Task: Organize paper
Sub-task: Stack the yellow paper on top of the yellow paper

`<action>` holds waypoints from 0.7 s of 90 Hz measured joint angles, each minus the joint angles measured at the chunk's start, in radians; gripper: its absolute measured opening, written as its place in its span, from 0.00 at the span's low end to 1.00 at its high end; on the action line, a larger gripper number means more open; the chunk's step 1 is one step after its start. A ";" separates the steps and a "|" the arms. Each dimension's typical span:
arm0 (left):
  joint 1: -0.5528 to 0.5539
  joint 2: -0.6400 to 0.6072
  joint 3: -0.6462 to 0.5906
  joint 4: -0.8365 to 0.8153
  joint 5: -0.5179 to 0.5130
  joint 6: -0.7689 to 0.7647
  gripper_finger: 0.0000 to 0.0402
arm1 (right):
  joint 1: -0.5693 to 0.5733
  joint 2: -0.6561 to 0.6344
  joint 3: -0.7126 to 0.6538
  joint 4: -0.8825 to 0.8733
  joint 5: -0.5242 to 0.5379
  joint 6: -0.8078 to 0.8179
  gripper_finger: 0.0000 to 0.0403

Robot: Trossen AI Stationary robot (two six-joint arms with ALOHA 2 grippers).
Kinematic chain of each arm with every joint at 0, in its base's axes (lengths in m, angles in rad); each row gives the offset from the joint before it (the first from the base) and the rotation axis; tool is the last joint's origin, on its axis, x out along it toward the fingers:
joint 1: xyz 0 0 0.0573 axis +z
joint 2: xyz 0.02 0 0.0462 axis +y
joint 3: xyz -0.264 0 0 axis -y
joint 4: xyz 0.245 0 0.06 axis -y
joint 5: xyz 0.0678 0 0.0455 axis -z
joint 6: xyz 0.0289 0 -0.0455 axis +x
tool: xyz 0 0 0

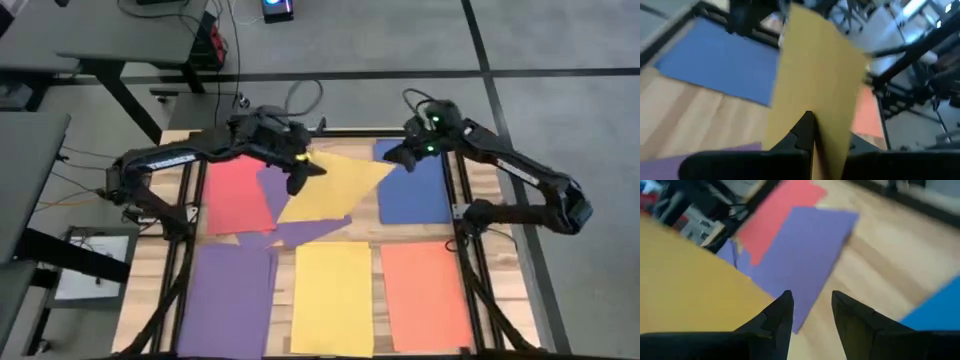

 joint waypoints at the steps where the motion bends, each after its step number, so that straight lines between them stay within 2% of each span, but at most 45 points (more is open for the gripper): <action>1: 0.000 -0.007 0.000 0.000 0.000 -0.001 0.00 | 0.001 -0.011 0.000 0.000 0.000 -0.012 0.32; 12: 0.008 -0.084 0.000 -0.008 -0.002 -0.003 0.00 | 0.015 -0.110 0.000 0.028 0.002 -0.085 0.32; 28: 0.009 -0.166 0.000 -0.038 0.000 0.061 0.00 | 0.056 -0.159 0.022 0.045 -0.001 0.179 0.34; 46: 0.023 -0.238 -0.001 -0.056 0.041 0.101 0.00 | 0.244 -0.138 0.055 0.205 0.034 0.355 0.47; 63: 0.026 -0.293 -0.001 -0.082 0.043 0.123 0.00 | 0.404 -0.068 0.056 0.335 0.163 0.358 0.54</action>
